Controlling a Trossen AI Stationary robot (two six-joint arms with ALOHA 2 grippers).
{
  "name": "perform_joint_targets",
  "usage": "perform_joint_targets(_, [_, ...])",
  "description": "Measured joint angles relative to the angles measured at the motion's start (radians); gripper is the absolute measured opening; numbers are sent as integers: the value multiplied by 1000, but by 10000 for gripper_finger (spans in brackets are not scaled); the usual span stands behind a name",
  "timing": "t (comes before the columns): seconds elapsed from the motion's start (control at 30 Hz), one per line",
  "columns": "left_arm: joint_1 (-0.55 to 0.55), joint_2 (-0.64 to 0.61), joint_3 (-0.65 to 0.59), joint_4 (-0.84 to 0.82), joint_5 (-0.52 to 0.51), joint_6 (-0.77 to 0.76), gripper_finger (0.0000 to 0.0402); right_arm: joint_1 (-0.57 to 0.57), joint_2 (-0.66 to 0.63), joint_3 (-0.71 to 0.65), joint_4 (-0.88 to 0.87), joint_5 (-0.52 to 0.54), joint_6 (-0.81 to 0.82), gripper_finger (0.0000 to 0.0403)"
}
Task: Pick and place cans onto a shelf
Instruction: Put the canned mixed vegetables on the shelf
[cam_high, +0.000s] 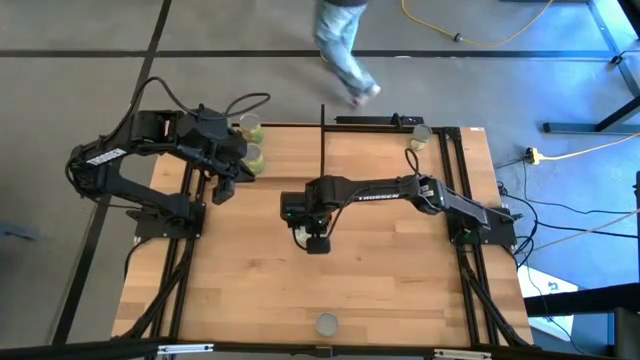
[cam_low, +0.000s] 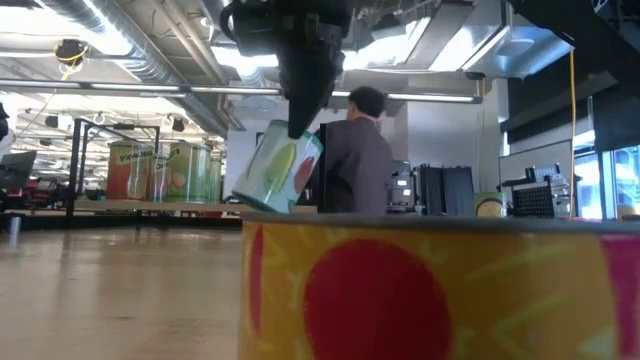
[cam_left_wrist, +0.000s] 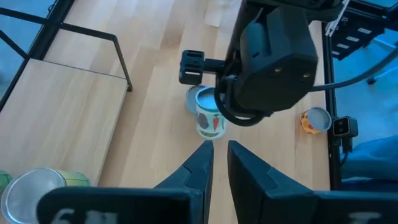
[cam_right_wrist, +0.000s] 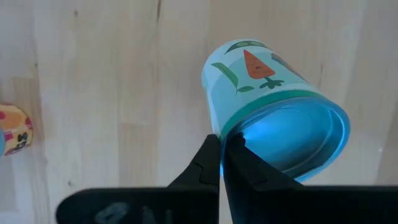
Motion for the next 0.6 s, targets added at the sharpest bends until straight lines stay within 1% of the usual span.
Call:
perform_joint_targets(0.13, [0,0,0,0,0,0,41,12,0,0,-7,-6,2,6])
perform_joint_targets(0.23, [0,0,0,0,0,0,41,25,0,0,-10,-41,-1,6])
perform_joint_targets(0.37, [0,0,0,0,0,0,41,43,0,0,-10,-46,-1,6])
perform_joint_targets(0.43, [0,0,0,0,0,0,41,48,0,0,-12,-41,-1,6])
perform_joint_targets(0.53, [0,0,0,0,0,0,41,53,0,0,-36,-4,13,6])
perform_joint_targets(0.6, [0,0,0,0,0,0,41,52,7,0,-45,-3,26,6])
